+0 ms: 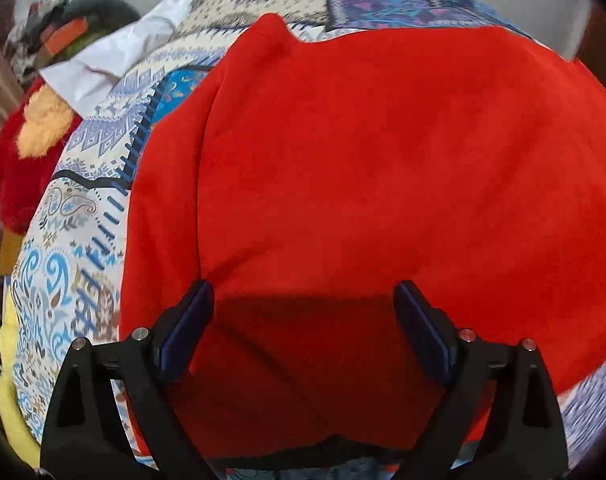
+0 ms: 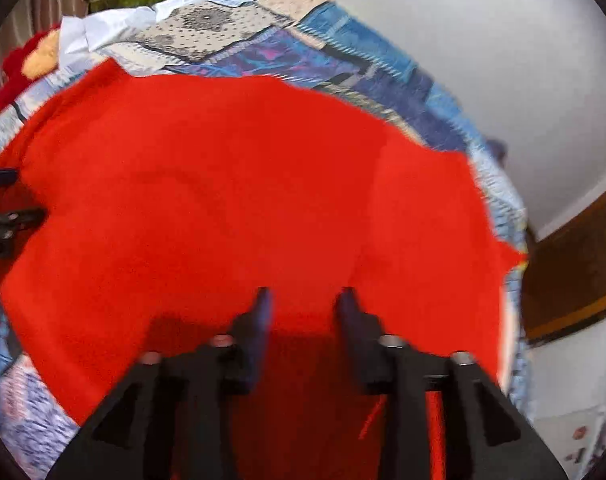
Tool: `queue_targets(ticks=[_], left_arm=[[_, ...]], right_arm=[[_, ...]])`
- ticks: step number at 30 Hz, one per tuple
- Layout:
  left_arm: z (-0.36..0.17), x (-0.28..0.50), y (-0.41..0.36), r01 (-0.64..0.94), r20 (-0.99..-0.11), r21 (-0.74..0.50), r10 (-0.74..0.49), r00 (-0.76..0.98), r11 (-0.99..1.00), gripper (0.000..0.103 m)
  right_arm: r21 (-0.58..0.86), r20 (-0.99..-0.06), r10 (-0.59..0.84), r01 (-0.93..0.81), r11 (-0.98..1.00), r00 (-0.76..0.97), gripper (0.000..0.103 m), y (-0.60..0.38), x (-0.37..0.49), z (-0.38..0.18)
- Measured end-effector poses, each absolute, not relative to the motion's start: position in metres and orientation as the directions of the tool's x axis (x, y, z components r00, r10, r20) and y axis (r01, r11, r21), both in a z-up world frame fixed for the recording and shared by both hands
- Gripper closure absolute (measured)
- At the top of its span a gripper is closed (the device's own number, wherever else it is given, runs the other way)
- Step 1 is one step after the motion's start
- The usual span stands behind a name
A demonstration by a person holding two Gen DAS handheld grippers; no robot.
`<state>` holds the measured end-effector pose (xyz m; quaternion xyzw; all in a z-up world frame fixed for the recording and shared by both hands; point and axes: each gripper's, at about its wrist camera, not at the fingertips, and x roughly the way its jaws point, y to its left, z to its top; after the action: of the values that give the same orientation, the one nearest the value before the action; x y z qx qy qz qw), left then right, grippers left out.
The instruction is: Fold large clothes
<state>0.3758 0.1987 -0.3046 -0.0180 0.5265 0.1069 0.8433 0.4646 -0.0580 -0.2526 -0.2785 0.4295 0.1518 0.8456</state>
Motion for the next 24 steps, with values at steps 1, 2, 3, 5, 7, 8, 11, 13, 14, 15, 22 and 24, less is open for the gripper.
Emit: queue_targets(ticks=[1, 2, 3, 5, 7, 8, 11, 13, 14, 15, 22, 24], left_arm=[[-0.305, 0.372, 0.197, -0.19, -0.888, 0.089, 0.164, 0.43, 0.978, 0.01], [-0.305, 0.369, 0.196, -0.187, -0.888, 0.089, 0.163, 0.43, 0.978, 0.01], [-0.304, 0.367, 0.196, -0.183, -0.888, 0.089, 0.161, 0.43, 0.979, 0.011], [-0.298, 0.361, 0.199, -0.189, -0.884, 0.083, 0.159, 0.439, 0.979, 0.011], [-0.289, 0.352, 0.21, -0.224, -0.882, 0.076, 0.171, 0.44, 0.972, 0.012], [-0.283, 0.346, 0.22, -0.234, -0.881, 0.041, 0.145, 0.45, 0.971, 0.013], [-0.263, 0.341, 0.242, -0.259, -0.879, -0.027, 0.1, 0.466, 0.965, 0.013], [-0.245, 0.344, 0.255, -0.296, -0.866, 0.031, 0.174, 0.469, 0.955, 0.013], [-0.236, 0.35, 0.264, -0.318, -0.856, 0.085, 0.232, 0.462, 0.944, 0.013], [-0.232, 0.355, 0.272, -0.326, -0.853, 0.1, 0.25, 0.459, 0.94, 0.013], [-0.243, 0.406, 0.3, -0.341, -0.883, 0.075, 0.221, 0.415, 0.937, 0.013], [-0.254, 0.425, 0.303, -0.362, -0.884, 0.109, 0.257, 0.391, 0.926, 0.013]], right_arm=[[-0.387, -0.781, -0.021, -0.458, 0.801, 0.624, 0.011, -0.062, 0.463, -0.251], [-0.403, -0.759, -0.028, -0.436, 0.805, 0.65, 0.002, -0.07, 0.462, -0.249], [-0.378, -0.772, -0.01, -0.446, 0.811, 0.635, 0.002, -0.077, 0.462, -0.249], [-0.282, -0.818, 0.035, -0.453, 0.846, 0.574, 0.002, -0.096, 0.466, -0.25], [-0.201, -0.842, 0.066, -0.425, 0.882, 0.535, 0.002, -0.119, 0.471, -0.247], [-0.187, -0.851, 0.061, -0.411, 0.892, 0.522, 0.002, -0.127, 0.473, -0.246], [-0.083, -0.883, 0.116, -0.395, 0.915, 0.455, 0.002, -0.151, 0.475, -0.249], [-0.016, -0.898, 0.15, -0.372, 0.928, 0.413, 0.002, -0.163, 0.477, -0.252], [-0.001, -0.903, 0.154, -0.36, 0.933, 0.402, 0.002, -0.168, 0.479, -0.252], [-0.002, -0.904, 0.149, -0.352, 0.936, 0.401, 0.002, -0.171, 0.48, -0.251], [0.004, -0.887, 0.15, -0.317, 0.948, 0.437, 0.002, -0.179, 0.483, -0.245], [0.014, -0.889, 0.155, -0.312, 0.95, 0.432, 0.002, -0.18, 0.483, -0.248]])
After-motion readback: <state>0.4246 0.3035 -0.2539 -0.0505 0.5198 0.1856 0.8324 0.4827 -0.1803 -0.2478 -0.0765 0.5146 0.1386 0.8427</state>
